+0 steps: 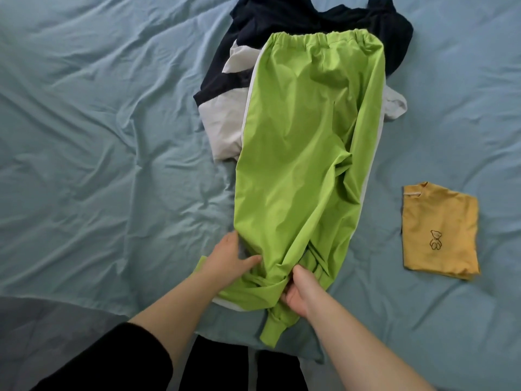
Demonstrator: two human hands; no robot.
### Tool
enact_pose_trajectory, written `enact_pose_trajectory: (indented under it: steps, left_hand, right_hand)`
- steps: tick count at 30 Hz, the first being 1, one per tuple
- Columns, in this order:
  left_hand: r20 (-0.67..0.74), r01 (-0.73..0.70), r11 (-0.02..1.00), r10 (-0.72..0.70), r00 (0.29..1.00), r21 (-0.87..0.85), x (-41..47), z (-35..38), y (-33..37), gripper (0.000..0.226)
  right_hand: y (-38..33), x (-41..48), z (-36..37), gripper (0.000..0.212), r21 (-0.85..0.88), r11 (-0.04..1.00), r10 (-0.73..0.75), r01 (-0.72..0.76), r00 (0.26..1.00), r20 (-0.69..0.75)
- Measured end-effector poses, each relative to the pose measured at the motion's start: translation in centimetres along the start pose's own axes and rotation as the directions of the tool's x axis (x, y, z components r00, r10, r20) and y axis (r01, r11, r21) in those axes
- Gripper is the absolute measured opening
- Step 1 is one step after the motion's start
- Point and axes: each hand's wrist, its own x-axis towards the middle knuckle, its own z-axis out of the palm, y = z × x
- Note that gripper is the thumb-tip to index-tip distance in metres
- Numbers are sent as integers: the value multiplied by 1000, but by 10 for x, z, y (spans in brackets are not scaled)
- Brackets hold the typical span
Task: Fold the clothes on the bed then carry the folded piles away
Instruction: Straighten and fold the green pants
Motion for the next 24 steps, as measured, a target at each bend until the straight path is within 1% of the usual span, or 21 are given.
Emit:
enact_pose_trajectory:
  steps: [1,2,3,4,5,6,7,8,10,11,12,13,14,15,16,17,19,20,21,22,24]
  left_hand:
    - [70,45,995,-39,997,-88,1,3,3,56]
    - [126,100,983,-81,989,-155,1,8,4,45]
    - [146,140,967,-110,983,-213,1,12,3,34]
    - [151,166,947,-128,980,-276,0,16,0,27]
    - [162,186,922,-137,977,-340,-3,19,-1,22]
    - [179,198,904,-138,974,-379,-6,21,-3,17]
    - [190,195,906,-131,973,-376,-11,24,-6,15]
    - [197,186,928,-127,972,-321,-15,25,-8,23]
    - [247,194,964,-146,958,-181,-28,32,-16,59]
    - [302,230,957,-170,938,-174,-33,36,-19,77]
    - [371,291,930,-196,908,-222,-39,37,-20,90]
    - [431,347,890,-199,880,-296,-44,38,-21,94]
    - [454,373,853,-187,871,-365,-46,38,-22,88]
    - [431,357,837,-165,887,-414,-45,37,-24,72]
    - [385,312,842,-137,913,-439,-45,33,-26,57]
    - [339,262,848,-104,935,-461,-44,31,-28,47]
    - [304,217,822,-56,951,-526,-44,28,-31,45]
    - [293,225,804,-66,954,-551,-44,29,-32,48]
    - [261,229,790,-91,961,-568,-44,31,-35,48]
    - [189,217,783,-130,973,-582,-43,35,-39,45]
    - [-25,169,792,-226,974,-586,-46,40,-49,32]
  right_hand:
    - [0,0,0,33,41,999,-20,20,1000,4]
    - [0,-1,-2,41,68,997,-46,45,999,9]
    - [1,-2,-4,56,61,995,-80,80,997,1]
    - [2,-5,-6,76,-10,993,-122,122,992,-22]
    - [3,-9,-7,94,-143,976,-175,166,983,-56]
    - [6,-13,-6,105,-286,934,-248,215,965,-84]
    - [11,-15,-5,105,-401,877,-326,263,941,-95]
    - [17,-16,-2,94,-480,825,-385,298,918,-93]
    - [26,-15,8,60,-555,775,-413,302,907,-84]
    - [30,-14,13,47,-565,777,-392,276,915,-92]
    - [32,-13,18,37,-570,787,-353,235,930,-103]
    - [34,-13,23,29,-569,801,-300,185,947,-113]
    - [34,-14,26,21,-553,821,-242,141,964,-114]
    - [33,-14,29,16,-512,853,-177,101,979,-102]
    - [32,-15,29,15,-437,897,-105,66,992,-67]
    - [31,-16,28,19,-344,938,-40,35,999,-9]
    - [31,-15,21,26,-192,981,49,-26,992,115]
    - [31,-15,17,26,-152,987,77,-54,986,150]
    - [33,-15,13,25,-124,990,82,-62,984,158]
    - [36,-13,8,22,-112,993,43,-29,990,132]
    - [45,-8,-2,17,-206,968,-148,144,989,-7]
